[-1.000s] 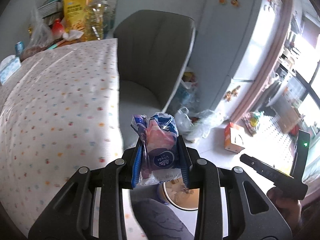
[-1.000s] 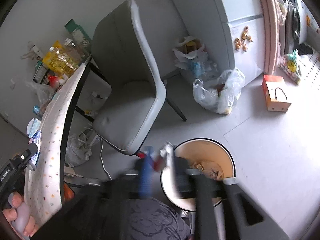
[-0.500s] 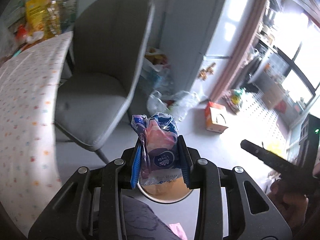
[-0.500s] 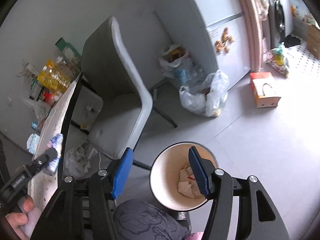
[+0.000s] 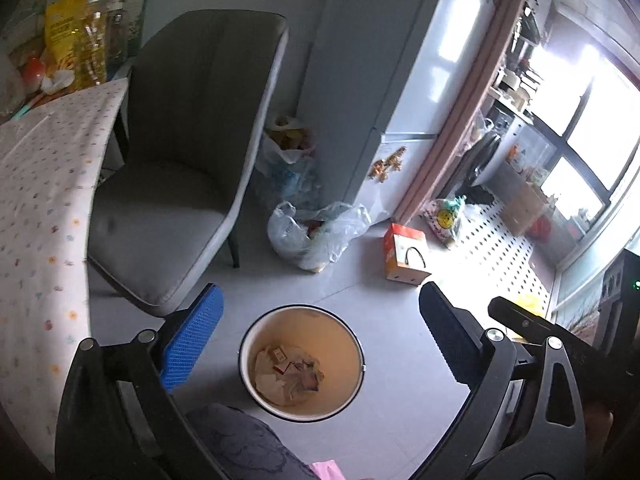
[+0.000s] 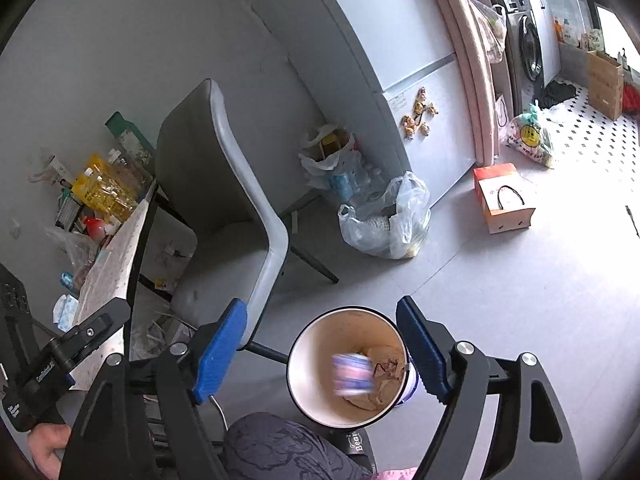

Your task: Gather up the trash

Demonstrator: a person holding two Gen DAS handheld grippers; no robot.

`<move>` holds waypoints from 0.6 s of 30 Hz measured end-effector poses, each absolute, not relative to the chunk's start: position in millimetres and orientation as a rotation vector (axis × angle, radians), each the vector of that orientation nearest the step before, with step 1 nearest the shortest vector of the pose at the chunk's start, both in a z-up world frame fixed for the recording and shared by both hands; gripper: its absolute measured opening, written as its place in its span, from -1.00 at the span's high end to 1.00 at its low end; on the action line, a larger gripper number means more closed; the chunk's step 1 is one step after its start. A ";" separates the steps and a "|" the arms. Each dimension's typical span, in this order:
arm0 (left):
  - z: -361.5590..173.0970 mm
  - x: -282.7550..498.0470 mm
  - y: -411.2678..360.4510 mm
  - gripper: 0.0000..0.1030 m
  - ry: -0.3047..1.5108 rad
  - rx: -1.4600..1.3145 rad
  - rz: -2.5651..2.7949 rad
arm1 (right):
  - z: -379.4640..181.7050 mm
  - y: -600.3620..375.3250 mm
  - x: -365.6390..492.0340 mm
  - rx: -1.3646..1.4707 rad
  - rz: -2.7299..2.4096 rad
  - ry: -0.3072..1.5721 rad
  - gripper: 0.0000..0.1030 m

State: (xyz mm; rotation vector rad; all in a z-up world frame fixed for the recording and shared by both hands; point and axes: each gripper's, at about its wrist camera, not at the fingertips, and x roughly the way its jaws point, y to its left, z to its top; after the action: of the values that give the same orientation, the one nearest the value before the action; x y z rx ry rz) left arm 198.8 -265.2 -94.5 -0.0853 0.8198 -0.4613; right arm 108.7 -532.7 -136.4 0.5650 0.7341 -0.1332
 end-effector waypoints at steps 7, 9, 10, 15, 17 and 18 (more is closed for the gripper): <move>-76.1 186.7 -235.7 -0.89 0.775 -0.090 -0.416 | -116.8 -507.8 106.3 0.502 -0.104 0.715 -0.64; -71.7 183.8 -225.4 -0.89 0.761 -0.097 -0.401 | -110.7 -499.5 106.4 0.490 -0.095 0.709 -0.67; -68.9 180.8 -219.4 -0.89 0.753 -0.100 -0.391 | -107.5 -495.4 105.5 0.482 -0.091 0.704 -0.71; -58.2 168.0 -191.0 -0.89 0.726 -0.112 -0.346 | -90.7 -475.3 102.1 0.449 -0.069 0.675 -0.85; -52.7 161.6 -179.1 -0.89 0.713 -0.123 -0.325 | -83.8 -466.2 100.7 0.434 -0.055 0.668 -0.85; -50.1 157.8 -172.2 -0.89 0.706 -0.129 -0.311 | -81.2 -462.6 100.1 0.428 -0.048 0.666 -0.85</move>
State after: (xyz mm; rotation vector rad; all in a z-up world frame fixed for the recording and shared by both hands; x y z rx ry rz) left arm 157.8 -172.2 -50.1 -0.1291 0.7065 -0.3112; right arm 100.1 -462.6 -81.2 0.4279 0.6656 -0.0484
